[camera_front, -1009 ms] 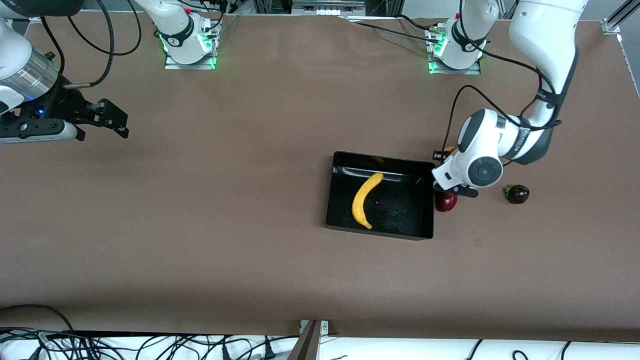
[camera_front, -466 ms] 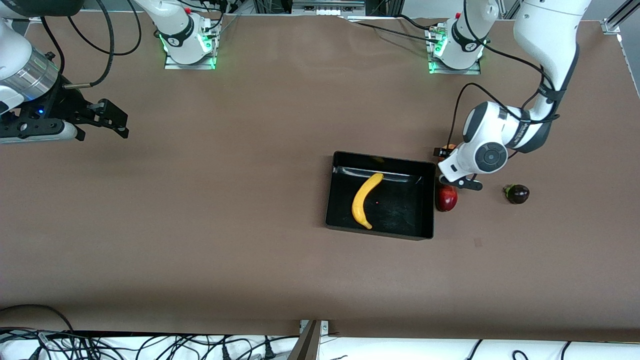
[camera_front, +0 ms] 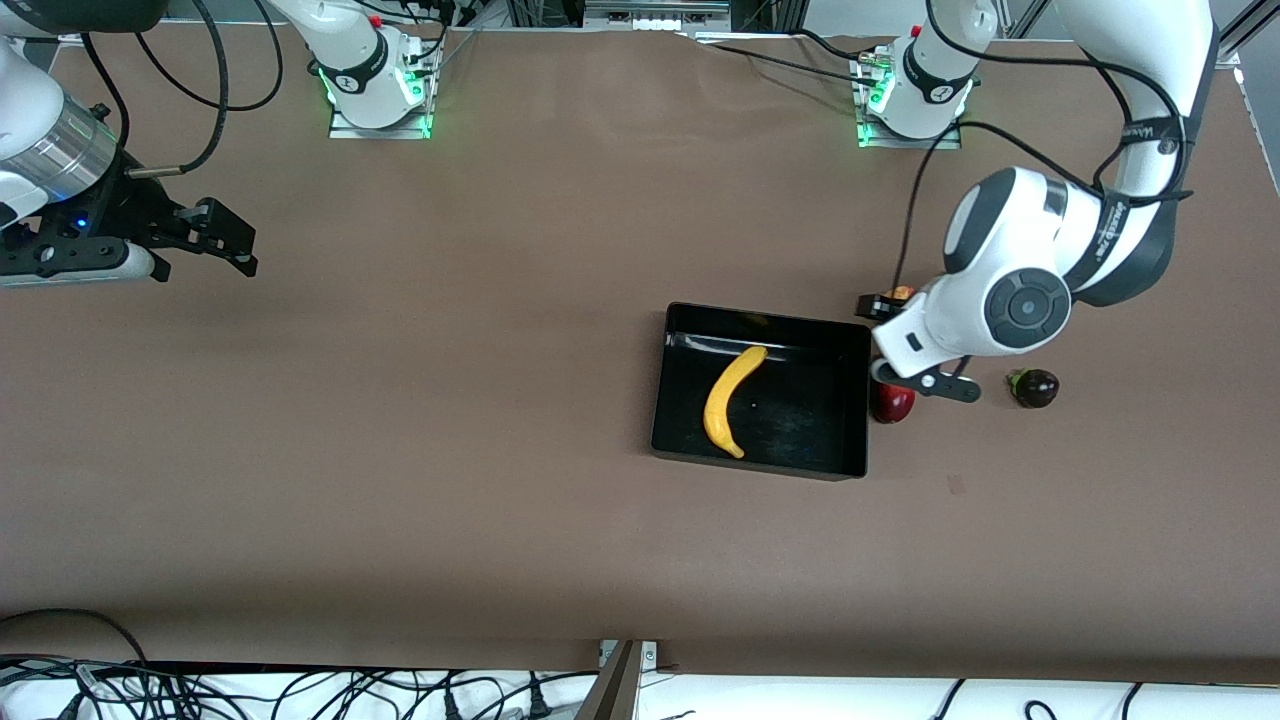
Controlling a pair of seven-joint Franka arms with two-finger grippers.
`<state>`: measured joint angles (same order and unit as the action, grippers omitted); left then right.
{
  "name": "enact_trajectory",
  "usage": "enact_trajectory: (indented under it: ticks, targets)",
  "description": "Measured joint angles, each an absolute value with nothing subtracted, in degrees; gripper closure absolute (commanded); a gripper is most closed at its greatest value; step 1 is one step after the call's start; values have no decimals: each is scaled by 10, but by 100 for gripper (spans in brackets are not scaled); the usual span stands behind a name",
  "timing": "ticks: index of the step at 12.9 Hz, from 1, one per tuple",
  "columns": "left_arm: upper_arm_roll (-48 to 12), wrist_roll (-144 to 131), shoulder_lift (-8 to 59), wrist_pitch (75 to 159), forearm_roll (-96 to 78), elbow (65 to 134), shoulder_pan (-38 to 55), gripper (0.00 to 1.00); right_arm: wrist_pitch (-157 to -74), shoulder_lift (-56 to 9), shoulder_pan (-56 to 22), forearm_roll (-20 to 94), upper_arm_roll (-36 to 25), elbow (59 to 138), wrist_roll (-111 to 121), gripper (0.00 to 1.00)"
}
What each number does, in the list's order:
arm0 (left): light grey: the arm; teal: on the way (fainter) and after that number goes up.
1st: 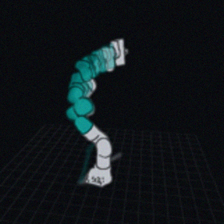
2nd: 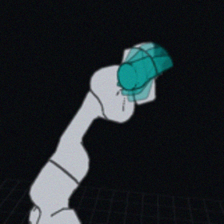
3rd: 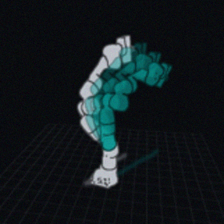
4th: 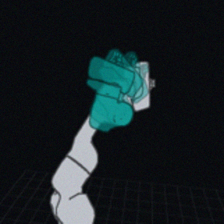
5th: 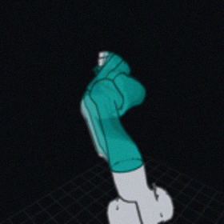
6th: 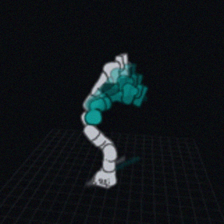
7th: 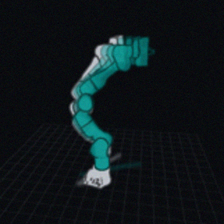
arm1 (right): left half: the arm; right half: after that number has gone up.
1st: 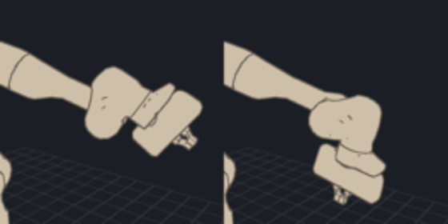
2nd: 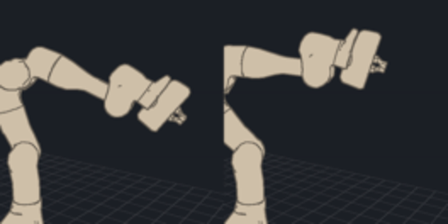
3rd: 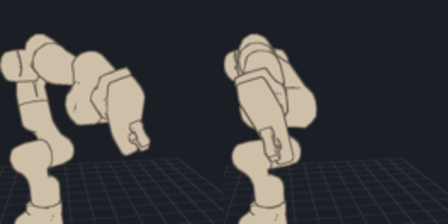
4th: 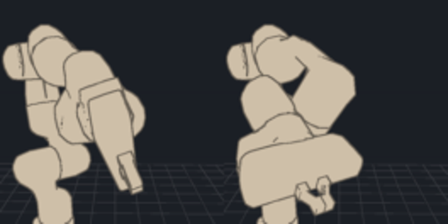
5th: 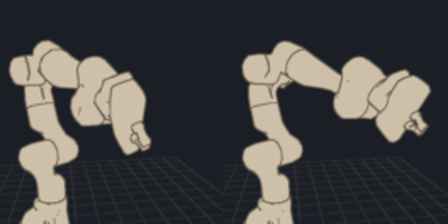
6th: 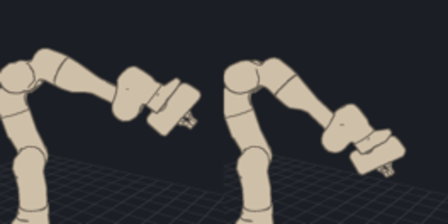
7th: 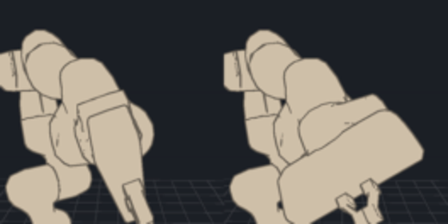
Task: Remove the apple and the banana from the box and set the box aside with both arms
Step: 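Reach into the tray and grasp the yellow banana with the left gripper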
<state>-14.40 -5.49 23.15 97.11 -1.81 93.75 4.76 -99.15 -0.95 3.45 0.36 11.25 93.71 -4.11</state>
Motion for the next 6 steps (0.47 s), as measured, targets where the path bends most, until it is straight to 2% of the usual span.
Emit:
enact_trajectory:
  ticks: [2, 6]
  targets:
    - [-146, -57, 287, 1004, -37, 901, 84, 0, -991, -9, 35, 4, 112, 937, -41, 0]
    - [-145, -138, 382, 1159, -36, 882, 157, 0, -991, -9, 35, 4, 112, 937, -41, 0]
